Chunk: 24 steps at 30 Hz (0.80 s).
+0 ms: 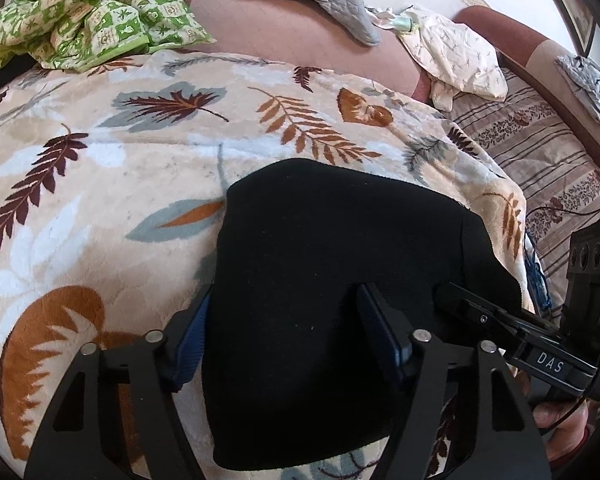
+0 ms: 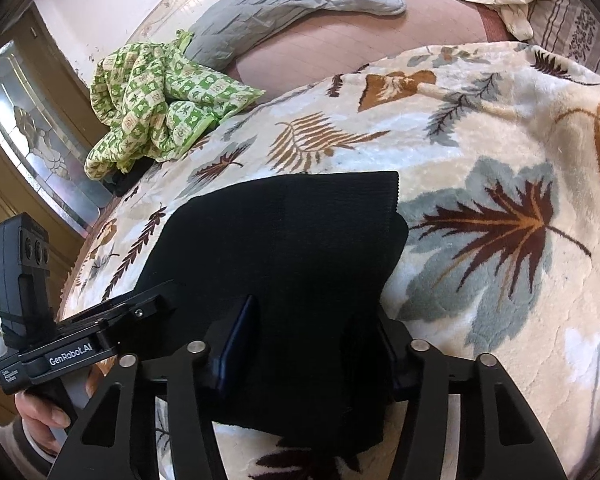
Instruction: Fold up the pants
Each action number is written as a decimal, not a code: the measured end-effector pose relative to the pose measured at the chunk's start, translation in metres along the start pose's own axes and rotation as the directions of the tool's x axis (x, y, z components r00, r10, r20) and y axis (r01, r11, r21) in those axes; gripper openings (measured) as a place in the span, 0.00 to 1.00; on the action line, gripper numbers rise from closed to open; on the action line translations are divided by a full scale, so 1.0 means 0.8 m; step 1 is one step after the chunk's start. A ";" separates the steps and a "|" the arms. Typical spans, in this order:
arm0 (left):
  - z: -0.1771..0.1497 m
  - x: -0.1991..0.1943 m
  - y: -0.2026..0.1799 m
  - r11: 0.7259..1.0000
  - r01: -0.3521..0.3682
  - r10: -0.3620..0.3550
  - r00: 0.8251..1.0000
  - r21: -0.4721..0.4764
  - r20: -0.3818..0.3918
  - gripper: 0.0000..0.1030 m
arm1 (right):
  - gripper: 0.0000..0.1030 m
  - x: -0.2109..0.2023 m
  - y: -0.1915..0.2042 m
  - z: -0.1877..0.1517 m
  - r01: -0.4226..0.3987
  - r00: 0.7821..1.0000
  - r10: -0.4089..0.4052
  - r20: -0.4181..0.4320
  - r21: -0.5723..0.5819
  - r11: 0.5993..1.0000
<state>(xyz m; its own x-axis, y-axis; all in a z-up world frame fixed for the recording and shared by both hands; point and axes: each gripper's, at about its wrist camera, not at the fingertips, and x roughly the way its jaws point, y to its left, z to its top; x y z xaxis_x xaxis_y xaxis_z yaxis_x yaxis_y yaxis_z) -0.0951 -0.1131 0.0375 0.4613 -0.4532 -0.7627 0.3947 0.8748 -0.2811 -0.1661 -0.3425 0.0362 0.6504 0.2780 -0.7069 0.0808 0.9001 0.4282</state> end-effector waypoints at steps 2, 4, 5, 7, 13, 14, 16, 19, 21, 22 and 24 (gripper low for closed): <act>-0.001 -0.005 0.000 1.000 0.000 0.000 1.000 -0.004 0.010 0.59 | 0.49 -0.004 0.001 -0.001 0.000 1.000 0.000 0.008 0.011 1.000; -0.001 -0.011 0.002 1.000 0.006 -0.005 1.000 -0.016 0.019 0.51 | 0.45 -0.010 0.005 -0.001 0.007 1.000 -0.008 0.017 0.014 1.000; 0.000 -0.013 0.003 1.000 0.010 -0.010 1.000 -0.023 0.023 0.49 | 0.42 -0.014 0.007 -0.001 0.011 1.000 -0.011 0.025 0.014 1.000; 0.003 -0.022 0.007 0.999 0.028 -0.027 0.999 -0.045 0.035 0.44 | 0.39 -0.024 0.014 0.001 0.004 0.999 -0.005 0.041 0.015 1.000; 0.014 -0.045 0.009 0.999 0.024 -0.022 0.997 -0.032 0.073 0.39 | 0.37 -0.038 0.034 0.011 -0.012 0.999 0.012 0.050 -0.015 1.000; 0.017 -0.048 0.010 0.999 0.022 -0.020 0.997 -0.030 0.079 0.39 | 0.37 -0.039 0.037 0.013 -0.013 0.998 0.014 0.053 -0.019 1.000; 0.025 -0.054 0.012 1.000 0.016 -0.014 0.995 -0.024 0.095 0.39 | 0.37 -0.039 0.044 0.022 -0.021 0.998 0.023 0.061 -0.024 0.999; 0.042 -0.058 0.015 1.000 -0.003 0.004 0.993 -0.014 0.114 0.39 | 0.37 -0.035 0.054 0.036 -0.029 0.997 0.031 0.067 -0.033 0.999; 0.056 -0.057 0.020 1.000 -0.010 0.012 0.992 -0.020 0.122 0.39 | 0.37 -0.027 0.062 0.052 -0.031 0.997 0.034 0.071 -0.043 0.999; 0.063 -0.055 0.024 1.000 -0.015 0.017 0.992 -0.021 0.125 0.39 | 0.37 -0.025 0.064 0.056 -0.031 0.997 0.035 0.073 -0.046 0.998; 0.075 -0.048 0.030 0.999 -0.029 0.031 0.992 -0.023 0.126 0.39 | 0.37 -0.014 0.069 0.072 -0.031 0.996 0.035 0.076 -0.054 0.998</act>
<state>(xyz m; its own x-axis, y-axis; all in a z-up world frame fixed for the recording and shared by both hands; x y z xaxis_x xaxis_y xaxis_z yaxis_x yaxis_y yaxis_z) -0.0558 -0.0851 0.0955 0.5697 -0.4437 -0.6918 0.3632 0.8910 -0.2723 -0.1255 -0.3153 0.0997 0.7084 0.2831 -0.6465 0.0195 0.9078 0.4189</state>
